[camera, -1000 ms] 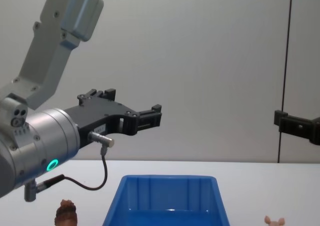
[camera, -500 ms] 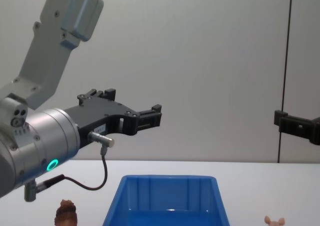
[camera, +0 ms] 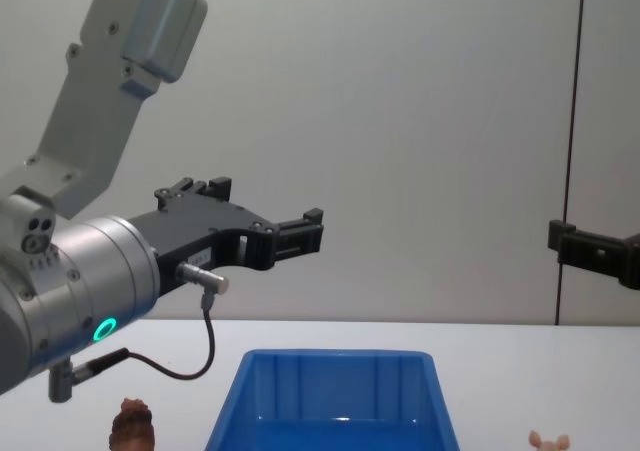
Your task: Pick up the two dolls from the table and place them into the box.
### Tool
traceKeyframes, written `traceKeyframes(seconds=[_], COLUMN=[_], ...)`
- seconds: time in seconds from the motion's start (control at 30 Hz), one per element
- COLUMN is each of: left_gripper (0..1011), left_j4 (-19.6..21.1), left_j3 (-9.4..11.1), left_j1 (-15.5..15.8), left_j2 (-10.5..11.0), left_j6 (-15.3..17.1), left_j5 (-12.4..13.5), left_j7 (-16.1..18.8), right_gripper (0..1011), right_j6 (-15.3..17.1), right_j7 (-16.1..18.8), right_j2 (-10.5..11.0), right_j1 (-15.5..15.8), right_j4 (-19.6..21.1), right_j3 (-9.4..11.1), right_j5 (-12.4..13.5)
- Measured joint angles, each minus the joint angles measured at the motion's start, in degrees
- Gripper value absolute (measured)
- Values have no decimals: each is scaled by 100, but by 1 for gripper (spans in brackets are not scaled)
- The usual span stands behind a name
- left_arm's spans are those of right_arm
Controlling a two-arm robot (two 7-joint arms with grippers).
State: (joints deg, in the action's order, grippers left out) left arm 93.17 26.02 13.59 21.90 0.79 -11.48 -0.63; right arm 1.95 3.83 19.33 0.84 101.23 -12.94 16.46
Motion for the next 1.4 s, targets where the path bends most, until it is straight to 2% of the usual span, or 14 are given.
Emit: traceKeyframes(seconds=[0.43, 0.93, 1.1, 1.4], left_gripper=[1001, 1001, 1002, 1001], left_j4=[0, 0, 0, 0], left_j3=[0, 0, 0, 0], left_j1=[0, 0, 0, 0], left_j2=[0, 0, 0, 0], left_j6=[0, 0, 0, 0], left_j5=[0, 0, 0, 0], left_j7=[0, 0, 0, 0], right_gripper=[1001, 1001, 1001, 1001], right_j6=[92, 813, 1064, 1279], right_j7=[-66, -515, -622, -636], right_j2=[-17, -194, -279, -374], right_j1=[24, -75, -194, -356], right_j4=[25, -80, -283, -632], right_j3=[-3, -45, -49, -58], right_j5=[-5, -191, -309, -463])
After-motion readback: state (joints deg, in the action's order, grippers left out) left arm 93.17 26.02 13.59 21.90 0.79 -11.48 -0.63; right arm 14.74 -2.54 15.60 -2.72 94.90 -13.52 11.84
